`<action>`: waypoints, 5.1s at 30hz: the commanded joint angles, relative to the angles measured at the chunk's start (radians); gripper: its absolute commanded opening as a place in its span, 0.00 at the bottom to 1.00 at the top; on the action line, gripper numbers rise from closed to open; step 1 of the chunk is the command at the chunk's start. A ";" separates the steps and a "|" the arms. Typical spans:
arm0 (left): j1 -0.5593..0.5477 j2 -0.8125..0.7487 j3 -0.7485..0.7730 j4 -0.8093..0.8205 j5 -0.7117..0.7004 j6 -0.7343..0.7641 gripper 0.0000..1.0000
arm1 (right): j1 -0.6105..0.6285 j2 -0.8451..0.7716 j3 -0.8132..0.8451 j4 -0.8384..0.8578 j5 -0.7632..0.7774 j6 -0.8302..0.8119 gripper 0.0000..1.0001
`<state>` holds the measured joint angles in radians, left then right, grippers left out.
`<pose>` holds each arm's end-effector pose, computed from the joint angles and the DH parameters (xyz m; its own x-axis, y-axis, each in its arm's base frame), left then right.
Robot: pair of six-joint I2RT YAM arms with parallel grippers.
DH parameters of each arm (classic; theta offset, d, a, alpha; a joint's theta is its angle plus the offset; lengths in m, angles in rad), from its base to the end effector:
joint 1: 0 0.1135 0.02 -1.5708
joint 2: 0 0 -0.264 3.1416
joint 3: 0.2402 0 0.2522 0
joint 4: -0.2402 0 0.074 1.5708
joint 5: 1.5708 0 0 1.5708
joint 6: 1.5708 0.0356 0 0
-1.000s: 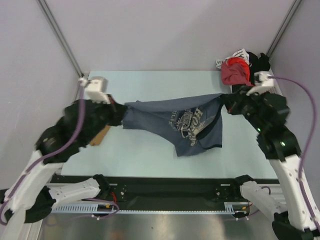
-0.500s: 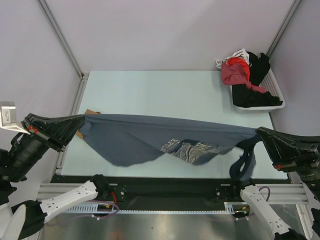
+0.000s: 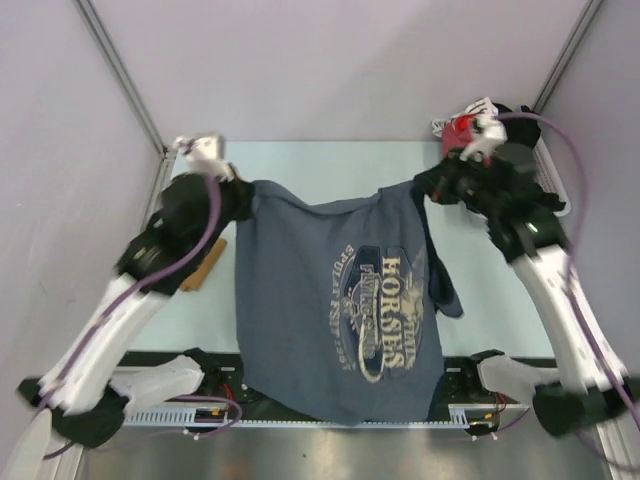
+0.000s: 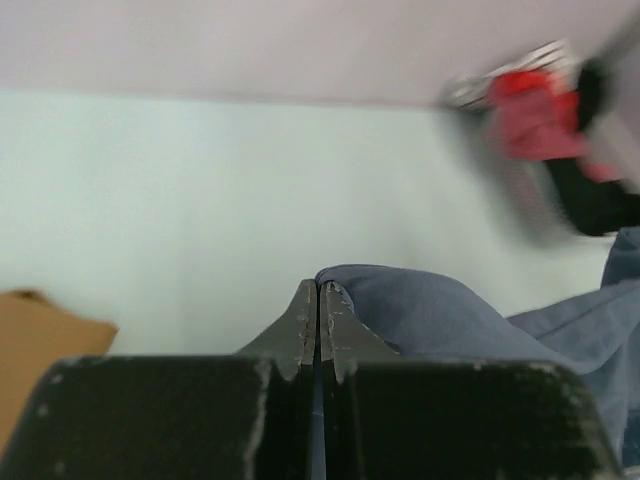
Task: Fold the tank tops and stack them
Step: Flatten the tank top out
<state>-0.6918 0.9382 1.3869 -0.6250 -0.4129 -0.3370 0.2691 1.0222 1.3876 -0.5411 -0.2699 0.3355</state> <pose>0.1351 -0.0933 0.4680 -0.2201 -0.2110 -0.9524 0.2197 0.9405 -0.2591 0.1867 0.0613 0.4634 -0.3268 0.2391 -0.9144 -0.4254 0.8267 0.3682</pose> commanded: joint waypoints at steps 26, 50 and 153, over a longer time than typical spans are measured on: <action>0.620 1.282 0.769 -0.029 0.427 -0.198 0.94 | -0.117 1.255 0.768 0.211 -0.059 0.060 0.81; 0.287 0.363 -0.378 0.146 0.316 -0.200 0.96 | -0.070 0.749 -0.107 0.150 0.528 -0.044 0.78; 0.598 -0.141 -1.046 0.195 0.372 -0.502 0.03 | 0.153 -0.086 -0.970 0.233 0.184 0.232 0.79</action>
<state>-0.1055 0.7715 0.3553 -0.4252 -0.0212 -0.8299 0.4206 0.9653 0.4328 -0.2939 -0.1112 0.5499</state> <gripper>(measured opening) 0.027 0.766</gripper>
